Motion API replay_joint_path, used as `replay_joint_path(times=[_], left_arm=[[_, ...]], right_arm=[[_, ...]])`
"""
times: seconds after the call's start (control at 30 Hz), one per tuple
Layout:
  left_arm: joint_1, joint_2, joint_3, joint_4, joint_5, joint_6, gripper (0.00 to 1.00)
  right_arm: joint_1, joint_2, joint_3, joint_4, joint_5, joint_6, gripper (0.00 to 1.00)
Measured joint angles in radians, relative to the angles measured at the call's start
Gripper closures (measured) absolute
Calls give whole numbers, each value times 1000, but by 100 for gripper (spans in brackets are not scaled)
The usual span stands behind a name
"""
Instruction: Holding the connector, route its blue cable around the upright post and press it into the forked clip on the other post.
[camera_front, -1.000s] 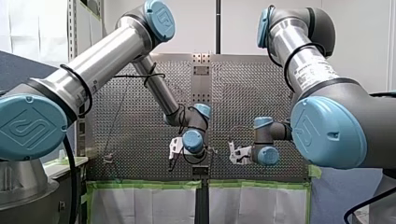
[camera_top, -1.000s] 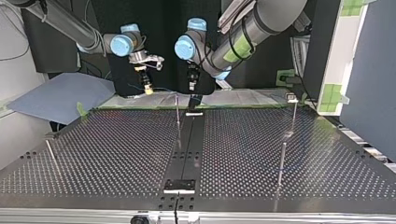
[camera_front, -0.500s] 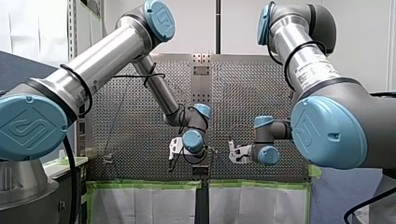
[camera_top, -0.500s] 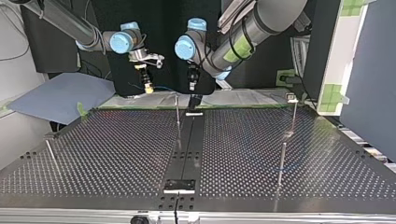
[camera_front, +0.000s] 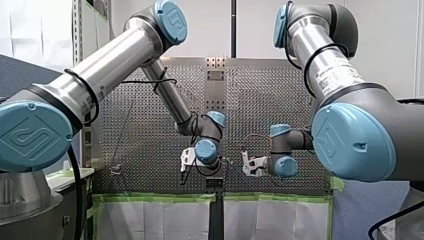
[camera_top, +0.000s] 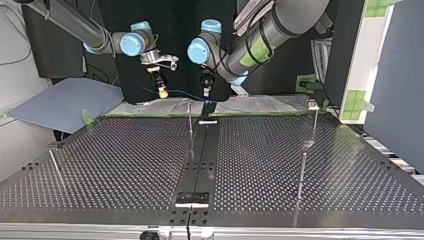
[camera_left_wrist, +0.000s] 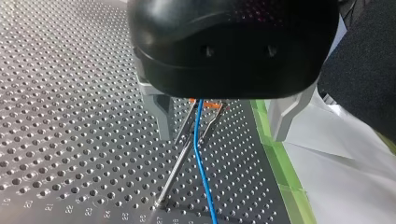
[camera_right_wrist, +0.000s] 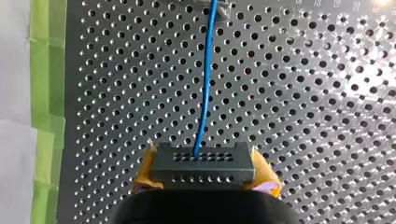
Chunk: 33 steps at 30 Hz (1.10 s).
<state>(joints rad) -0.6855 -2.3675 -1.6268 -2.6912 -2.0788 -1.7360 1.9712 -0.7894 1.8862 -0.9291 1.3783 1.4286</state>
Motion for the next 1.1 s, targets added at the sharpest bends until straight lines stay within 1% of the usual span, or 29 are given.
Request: replay_joint_path(times=[0.1,0.17,0.23,0.33,0.5,0.67,0.77,0.87,0.97,1.1], left_arm=[[1,0,0,0,-1,-4,0],[1,0,0,0,-1,-6,0],[2,0,0,0,-1,-7,0],[4,0,-1,0,-1,-9,0],[8,0,-1,0,-1,-14,0],[10,0,-1,2,0,-16,0],[11,0,-1,3,0,-16,0],[13,0,-1,4,0,-16,0],[14,0,-1,8,2,-16,0],[14,0,-1,33,8,-17,0]], right_arm=[[-1,0,0,2,16,12,100],[-4,0,1,1,19,19,100],[-6,0,1,-3,16,26,100],[-10,0,1,-22,-6,50,100],[-22,1,2,-63,-54,99,100],[-31,1,-2,-76,-102,147,100],[-35,2,-3,-73,-123,168,100],[-38,2,-3,-67,-130,174,100],[-41,2,-3,-65,-132,174,100],[-43,2,-4,-62,-135,172,100]])
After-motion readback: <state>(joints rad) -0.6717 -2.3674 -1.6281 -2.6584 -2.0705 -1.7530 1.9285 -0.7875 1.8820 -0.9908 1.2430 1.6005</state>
